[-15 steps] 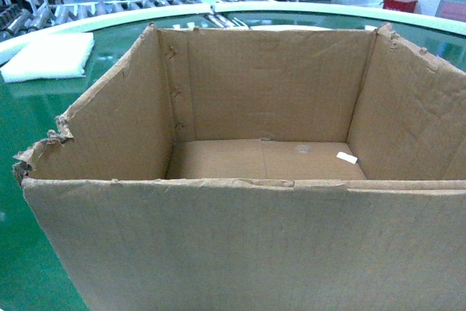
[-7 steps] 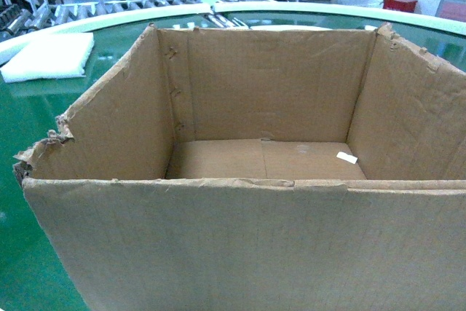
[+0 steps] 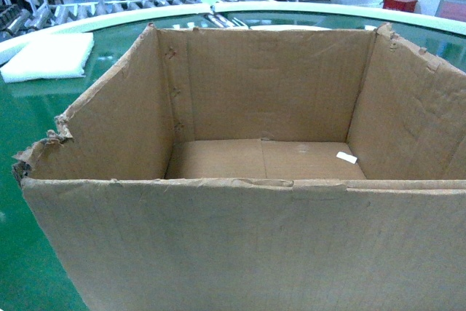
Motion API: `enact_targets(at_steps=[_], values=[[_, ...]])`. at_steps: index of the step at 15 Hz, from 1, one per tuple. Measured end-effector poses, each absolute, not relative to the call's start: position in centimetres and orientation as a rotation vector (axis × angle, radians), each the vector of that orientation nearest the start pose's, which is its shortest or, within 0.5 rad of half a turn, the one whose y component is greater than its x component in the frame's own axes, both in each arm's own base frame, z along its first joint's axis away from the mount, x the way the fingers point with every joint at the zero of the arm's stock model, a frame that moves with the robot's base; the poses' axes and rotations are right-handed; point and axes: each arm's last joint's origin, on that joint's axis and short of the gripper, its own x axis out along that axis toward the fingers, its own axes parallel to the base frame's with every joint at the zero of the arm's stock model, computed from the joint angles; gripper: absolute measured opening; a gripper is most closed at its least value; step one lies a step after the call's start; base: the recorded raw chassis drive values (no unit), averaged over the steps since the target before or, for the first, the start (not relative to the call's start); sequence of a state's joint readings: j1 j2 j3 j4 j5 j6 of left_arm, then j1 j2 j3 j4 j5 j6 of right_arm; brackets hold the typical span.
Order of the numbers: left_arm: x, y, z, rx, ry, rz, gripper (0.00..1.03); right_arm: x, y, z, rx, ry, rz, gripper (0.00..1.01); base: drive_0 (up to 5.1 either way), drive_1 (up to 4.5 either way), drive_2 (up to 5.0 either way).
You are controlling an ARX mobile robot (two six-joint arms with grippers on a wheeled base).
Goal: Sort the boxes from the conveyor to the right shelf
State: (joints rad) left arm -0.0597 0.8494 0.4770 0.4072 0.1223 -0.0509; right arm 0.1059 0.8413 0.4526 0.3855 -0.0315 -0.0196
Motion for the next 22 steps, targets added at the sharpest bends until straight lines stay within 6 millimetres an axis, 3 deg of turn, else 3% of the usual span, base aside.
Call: enact_targets(at_steps=[2, 4, 5, 6, 8, 10, 14, 15, 17, 22], values=[[22.4, -3.2, 28.7, -0.100, 0.105, -0.207, 0.98, 22.4, 3.5, 28.0, -0.029, 0.164, 0.213, 0.98, 0.0, 0.00, 0.0], [24.3, -4.8, 31.1, -0.114, 0.166, -0.258, 0.98, 25.4, 4.6, 30.2, -0.030, 0.183, 0.234, 0.98, 0.0, 0.00, 0.0], [25.5, -5.3, 30.8, -0.109, 0.229, -0.250, 0.98, 27.1, 4.8, 30.1, -0.022, 0.222, 0.225, 0.98, 0.0, 0.00, 0.0], [26.5, -5.3, 29.1, -0.117, 0.327, -0.230, 0.98, 28.7, 4.8, 28.7, -0.012, 0.313, 0.226, 0.98, 0.0, 0.00, 0.0], [27.6, -5.0, 26.6, -0.134, 0.441, -0.181, 0.98, 30.0, 5.1, 26.2, -0.019, 0.425, 0.232, 0.98, 0.0, 0.00, 0.0], [27.9, -5.3, 26.0, -0.146, 0.471, -0.191, 0.98, 30.6, 5.4, 25.2, -0.053, 0.444, 0.213, 0.98, 0.0, 0.00, 0.0], [28.2, -7.8, 24.5, -0.152, 0.552, -0.249, 0.98, 30.4, 5.5, 22.5, -0.066, 0.512, 0.201, 0.98, 0.0, 0.00, 0.0], [28.1, -7.8, 22.4, -0.167, 0.621, -0.240, 0.98, 30.5, 5.5, 22.0, -0.065, 0.522, 0.201, 0.98, 0.0, 0.00, 0.0], [27.8, -7.6, 20.5, -0.177, 0.685, -0.222, 0.98, 30.5, 5.5, 21.1, -0.069, 0.544, 0.198, 0.98, 0.0, 0.00, 0.0], [27.6, -7.8, 20.5, -0.174, 0.685, -0.210, 0.98, 30.2, 5.4, 20.7, -0.068, 0.526, 0.192, 0.98, 0.0, 0.00, 0.0]])
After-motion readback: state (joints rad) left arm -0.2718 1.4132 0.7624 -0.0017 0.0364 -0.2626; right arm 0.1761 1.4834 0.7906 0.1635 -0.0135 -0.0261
